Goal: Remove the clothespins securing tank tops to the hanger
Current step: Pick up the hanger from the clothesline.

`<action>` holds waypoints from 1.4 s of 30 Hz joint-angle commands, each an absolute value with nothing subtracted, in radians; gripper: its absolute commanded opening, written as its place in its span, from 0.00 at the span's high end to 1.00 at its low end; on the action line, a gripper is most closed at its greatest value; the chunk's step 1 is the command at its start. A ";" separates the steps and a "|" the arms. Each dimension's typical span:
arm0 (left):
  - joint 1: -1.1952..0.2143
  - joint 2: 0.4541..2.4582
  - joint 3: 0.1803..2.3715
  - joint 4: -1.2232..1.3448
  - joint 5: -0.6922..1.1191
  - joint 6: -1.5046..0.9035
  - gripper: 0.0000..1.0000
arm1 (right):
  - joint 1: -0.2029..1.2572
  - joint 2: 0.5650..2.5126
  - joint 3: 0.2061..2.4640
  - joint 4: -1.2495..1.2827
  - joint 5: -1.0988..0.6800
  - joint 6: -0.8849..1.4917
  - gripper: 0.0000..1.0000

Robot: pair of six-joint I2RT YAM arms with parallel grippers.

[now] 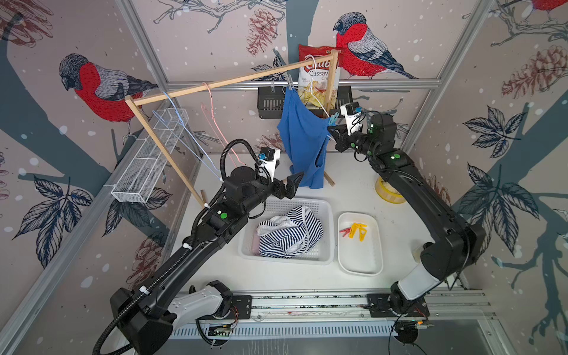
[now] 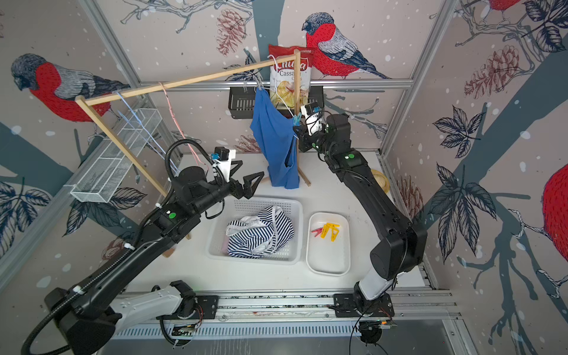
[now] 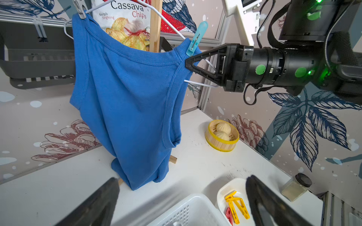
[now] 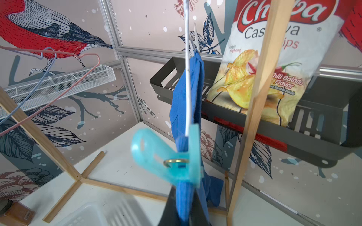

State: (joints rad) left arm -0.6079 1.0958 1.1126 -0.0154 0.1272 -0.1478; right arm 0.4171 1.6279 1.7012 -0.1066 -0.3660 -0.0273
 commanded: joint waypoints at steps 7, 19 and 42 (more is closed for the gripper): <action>-0.608 1.067 1.082 0.013 0.082 -0.090 0.01 | 0.413 1.579 1.628 -0.008 -0.365 -0.085 1.00; -0.608 1.151 1.136 0.028 0.132 -0.051 0.01 | 0.382 1.657 1.732 0.021 -0.470 -0.098 1.00; -0.609 1.136 1.165 -0.046 0.087 -0.028 0.01 | 0.408 1.516 1.774 -0.068 -0.447 -0.135 1.00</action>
